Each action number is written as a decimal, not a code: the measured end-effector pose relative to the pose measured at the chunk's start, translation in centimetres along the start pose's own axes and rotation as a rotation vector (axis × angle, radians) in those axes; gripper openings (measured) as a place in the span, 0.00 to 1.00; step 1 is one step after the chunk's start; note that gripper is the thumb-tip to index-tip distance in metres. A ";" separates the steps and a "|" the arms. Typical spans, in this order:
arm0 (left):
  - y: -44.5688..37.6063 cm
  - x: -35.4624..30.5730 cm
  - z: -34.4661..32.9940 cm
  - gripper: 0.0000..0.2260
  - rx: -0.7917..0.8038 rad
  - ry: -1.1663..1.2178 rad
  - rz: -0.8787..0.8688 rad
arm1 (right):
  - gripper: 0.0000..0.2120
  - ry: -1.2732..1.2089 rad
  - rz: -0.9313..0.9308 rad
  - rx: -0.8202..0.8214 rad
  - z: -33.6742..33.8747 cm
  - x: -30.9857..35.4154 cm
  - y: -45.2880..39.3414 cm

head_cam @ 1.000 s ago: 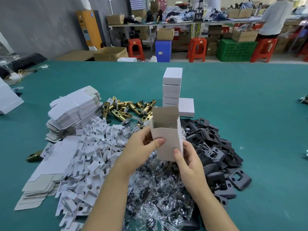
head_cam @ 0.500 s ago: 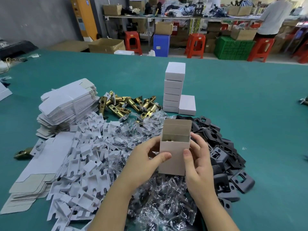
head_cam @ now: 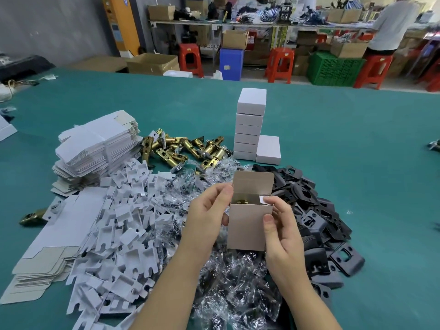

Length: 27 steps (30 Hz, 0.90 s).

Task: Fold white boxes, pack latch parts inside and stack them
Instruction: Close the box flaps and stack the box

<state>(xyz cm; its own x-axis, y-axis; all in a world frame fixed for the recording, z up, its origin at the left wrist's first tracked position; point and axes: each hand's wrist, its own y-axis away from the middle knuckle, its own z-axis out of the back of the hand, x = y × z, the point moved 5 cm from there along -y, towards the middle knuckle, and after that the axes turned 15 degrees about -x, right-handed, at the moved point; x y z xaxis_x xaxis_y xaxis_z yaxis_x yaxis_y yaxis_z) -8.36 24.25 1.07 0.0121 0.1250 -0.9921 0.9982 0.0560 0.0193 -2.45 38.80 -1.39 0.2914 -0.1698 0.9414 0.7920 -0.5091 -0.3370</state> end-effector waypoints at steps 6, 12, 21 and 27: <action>-0.1 0.3 -0.5 0.09 0.040 0.056 0.019 | 0.15 0.008 -0.011 0.002 0.0 -0.5 0.0; 0.0 0.6 -0.5 0.13 0.041 0.067 0.105 | 0.16 -0.002 -0.012 0.015 -0.2 -0.5 0.1; 0.3 0.3 -0.4 0.12 0.056 0.079 0.029 | 0.17 0.002 -0.012 -0.001 0.0 -0.4 0.0; 0.2 0.1 -0.3 0.11 0.103 0.058 -0.040 | 0.17 -0.018 -0.028 -0.019 0.0 -0.4 0.0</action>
<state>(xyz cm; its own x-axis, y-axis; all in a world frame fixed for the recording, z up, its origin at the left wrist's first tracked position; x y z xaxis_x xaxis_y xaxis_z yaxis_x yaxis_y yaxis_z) -8.14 24.54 1.01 -0.0283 0.1822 -0.9829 0.9986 -0.0395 -0.0361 -2.55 38.89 -1.75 0.2791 -0.1405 0.9499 0.7894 -0.5296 -0.3103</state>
